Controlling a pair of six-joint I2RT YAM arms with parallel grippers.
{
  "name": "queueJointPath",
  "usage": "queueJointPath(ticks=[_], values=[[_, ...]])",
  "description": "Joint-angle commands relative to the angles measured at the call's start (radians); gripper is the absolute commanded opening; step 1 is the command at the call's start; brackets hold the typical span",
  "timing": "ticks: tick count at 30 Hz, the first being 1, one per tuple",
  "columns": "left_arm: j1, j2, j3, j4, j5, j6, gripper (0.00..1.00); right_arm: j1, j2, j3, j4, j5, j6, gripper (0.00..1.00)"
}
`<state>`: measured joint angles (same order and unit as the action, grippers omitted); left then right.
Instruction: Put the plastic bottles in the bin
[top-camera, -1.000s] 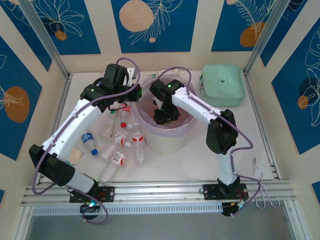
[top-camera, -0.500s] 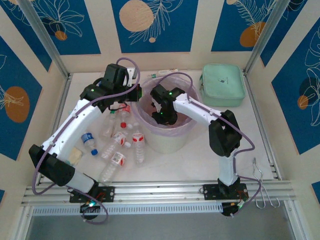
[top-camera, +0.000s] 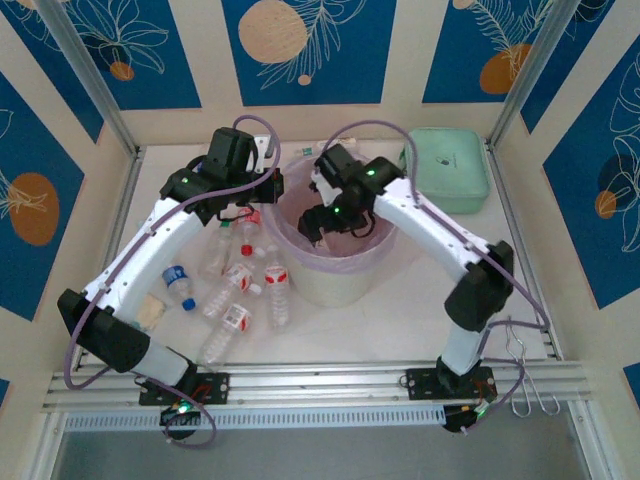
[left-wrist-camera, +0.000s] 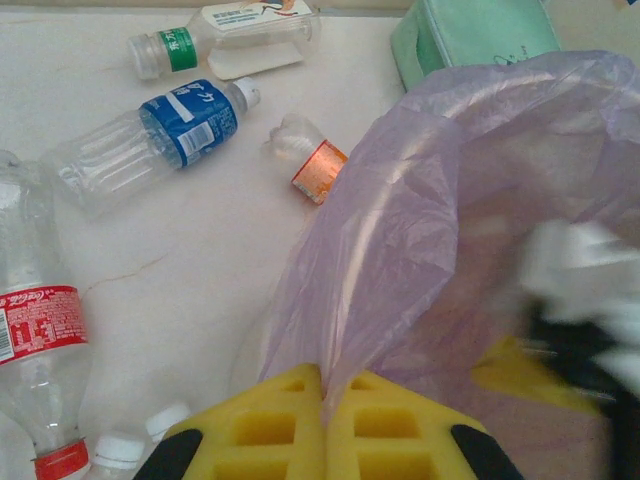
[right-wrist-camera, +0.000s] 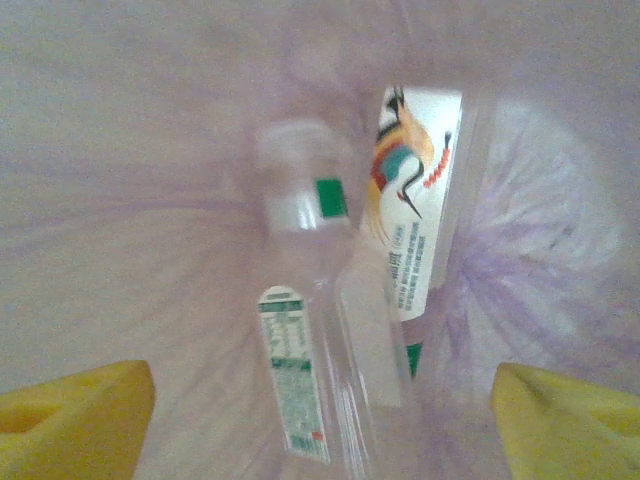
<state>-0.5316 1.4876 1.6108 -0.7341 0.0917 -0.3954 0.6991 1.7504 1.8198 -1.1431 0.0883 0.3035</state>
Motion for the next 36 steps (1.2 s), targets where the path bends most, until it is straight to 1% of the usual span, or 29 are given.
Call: queueJointPath(ticks=[1,4,10,12,14,19,21,23,26,30,34,36], values=[[-0.011,-0.007,0.03,0.004,-0.004,0.019,0.0,-0.007,-0.093,0.092,-0.082,-0.032,-0.076,0.93],[-0.011,0.005,0.06,-0.021,-0.007,0.026,0.0,-0.018,-0.132,0.202,-0.119,-0.026,-0.124,0.98],[-0.011,0.014,0.063,-0.035,0.014,0.019,0.0,-0.083,-0.166,0.412,-0.165,-0.039,-0.183,0.98],[-0.011,0.007,0.061,-0.036,0.004,0.024,0.0,-0.127,-0.171,0.459,-0.166,-0.035,-0.2,0.97],[-0.011,0.004,0.071,-0.053,-0.005,0.029,0.0,-0.2,-0.181,0.477,-0.142,-0.051,-0.208,0.96],[-0.011,0.001,0.098,-0.122,-0.022,0.049,0.0,-0.443,-0.164,0.459,-0.065,-0.149,-0.18,0.94],[-0.01,-0.01,0.09,-0.136,-0.036,0.059,0.0,-0.508,-0.139,0.414,-0.027,-0.161,-0.172,0.94],[-0.008,-0.023,0.069,-0.129,-0.034,0.069,0.0,-0.547,-0.101,0.365,0.016,-0.162,-0.169,0.94],[-0.004,-0.047,0.001,-0.082,-0.025,0.079,0.0,-0.575,-0.034,0.308,0.065,-0.192,-0.165,0.94],[0.007,-0.041,-0.001,-0.106,-0.035,0.082,0.0,-0.581,0.058,0.2,0.173,-0.231,-0.17,0.97],[0.007,-0.042,0.008,-0.127,-0.03,0.084,0.0,-0.59,0.192,0.187,0.194,-0.26,-0.16,0.99],[0.007,-0.051,0.003,-0.128,-0.034,0.084,0.0,-0.595,0.266,0.201,0.22,-0.309,-0.155,0.99]])
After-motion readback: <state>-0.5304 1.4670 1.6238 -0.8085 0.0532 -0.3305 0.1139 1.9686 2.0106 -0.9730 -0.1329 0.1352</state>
